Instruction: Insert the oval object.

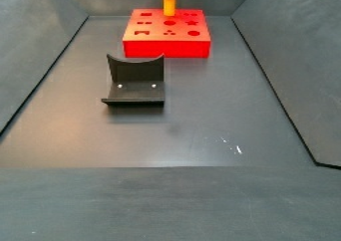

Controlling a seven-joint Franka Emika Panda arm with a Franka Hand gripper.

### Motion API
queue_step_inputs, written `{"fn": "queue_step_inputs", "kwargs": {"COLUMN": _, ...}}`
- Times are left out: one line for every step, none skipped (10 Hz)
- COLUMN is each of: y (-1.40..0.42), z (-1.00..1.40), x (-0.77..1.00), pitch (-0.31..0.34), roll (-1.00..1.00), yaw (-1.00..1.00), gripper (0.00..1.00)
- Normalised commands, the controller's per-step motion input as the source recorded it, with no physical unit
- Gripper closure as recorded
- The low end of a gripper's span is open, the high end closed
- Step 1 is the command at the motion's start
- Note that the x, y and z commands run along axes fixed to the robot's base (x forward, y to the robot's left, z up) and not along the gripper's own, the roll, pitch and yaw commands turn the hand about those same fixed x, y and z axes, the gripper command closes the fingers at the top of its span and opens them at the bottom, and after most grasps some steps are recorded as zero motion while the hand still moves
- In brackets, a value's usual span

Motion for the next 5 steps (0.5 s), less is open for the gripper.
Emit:
{"fn": "queue_step_inputs", "kwargs": {"y": 0.00, "z": -0.41, "x": 0.00, "pitch": -0.034, "roll": -0.07, "yaw": 0.00, "gripper": 1.00}}
{"fn": "queue_step_inputs", "kwargs": {"y": 0.00, "z": -0.47, "x": 0.00, "pitch": -0.036, "roll": -0.03, "yaw": 0.00, "gripper": 1.00}}
{"fn": "queue_step_inputs", "kwargs": {"y": -0.01, "z": -0.57, "x": 0.00, "pitch": -0.017, "roll": 0.00, "yaw": 0.00, "gripper": 1.00}}
{"fn": "queue_step_inputs", "kwargs": {"y": -0.02, "z": -0.69, "x": 0.00, "pitch": -0.030, "roll": 0.01, "yaw": 0.00, "gripper": 1.00}}
{"fn": "queue_step_inputs", "kwargs": {"y": -0.03, "z": -0.83, "x": 0.00, "pitch": -0.046, "roll": 0.01, "yaw": 0.00, "gripper": 1.00}}
